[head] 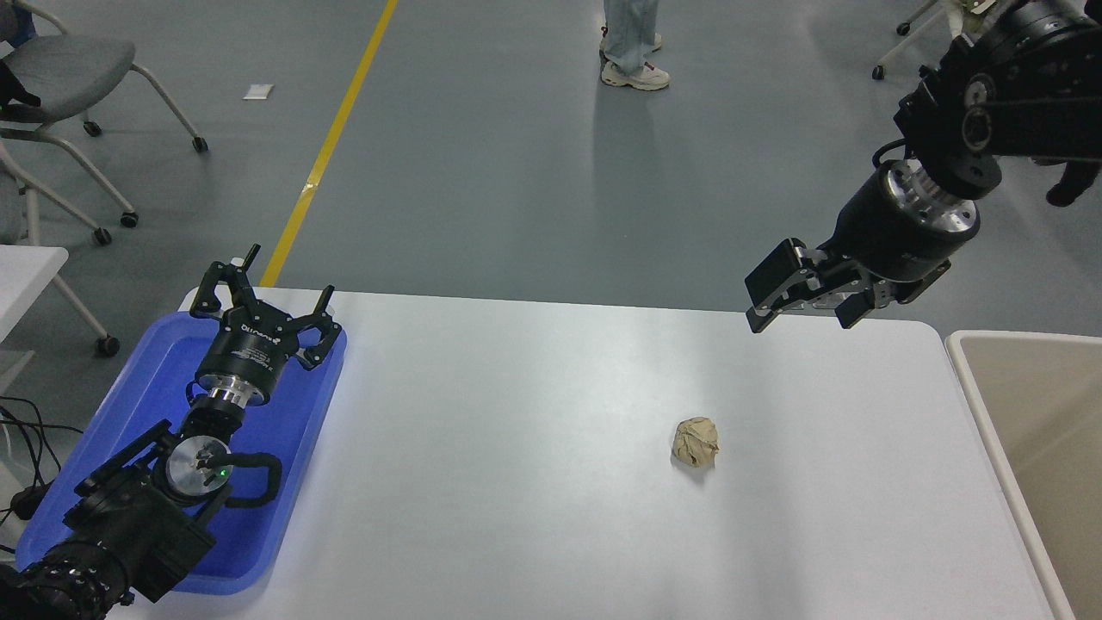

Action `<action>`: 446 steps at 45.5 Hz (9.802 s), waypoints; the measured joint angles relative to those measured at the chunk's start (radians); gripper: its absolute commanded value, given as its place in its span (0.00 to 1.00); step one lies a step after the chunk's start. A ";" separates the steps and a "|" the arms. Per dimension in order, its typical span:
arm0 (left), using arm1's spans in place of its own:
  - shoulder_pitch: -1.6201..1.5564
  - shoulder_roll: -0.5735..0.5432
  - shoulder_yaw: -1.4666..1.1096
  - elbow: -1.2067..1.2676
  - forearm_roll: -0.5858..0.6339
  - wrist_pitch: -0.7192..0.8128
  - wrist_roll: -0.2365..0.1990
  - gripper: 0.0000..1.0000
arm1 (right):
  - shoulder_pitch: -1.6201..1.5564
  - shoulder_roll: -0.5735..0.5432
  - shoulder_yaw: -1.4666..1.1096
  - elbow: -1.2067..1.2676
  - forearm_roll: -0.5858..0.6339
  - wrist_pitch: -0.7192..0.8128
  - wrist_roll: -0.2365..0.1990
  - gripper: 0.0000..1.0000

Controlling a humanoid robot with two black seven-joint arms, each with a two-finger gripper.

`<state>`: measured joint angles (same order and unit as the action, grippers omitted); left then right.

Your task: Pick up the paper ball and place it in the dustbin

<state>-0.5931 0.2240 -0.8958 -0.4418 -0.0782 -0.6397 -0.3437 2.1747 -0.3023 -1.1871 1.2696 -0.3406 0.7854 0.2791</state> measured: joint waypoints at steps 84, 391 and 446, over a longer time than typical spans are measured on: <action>0.000 0.000 0.000 0.000 0.000 0.000 0.000 1.00 | -0.499 0.261 0.189 -0.451 0.011 -0.228 0.004 1.00; -0.001 0.000 0.000 0.000 0.000 0.000 0.000 1.00 | -1.544 -0.354 0.377 -1.122 0.212 -0.741 0.042 1.00; 0.000 0.000 0.000 0.000 0.000 0.000 0.000 1.00 | -1.467 -0.355 1.644 -0.939 0.216 -0.758 0.055 1.00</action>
<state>-0.5933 0.2241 -0.8959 -0.4417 -0.0782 -0.6397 -0.3436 0.7082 -0.6569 0.4573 0.3303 -0.1249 0.0271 0.3345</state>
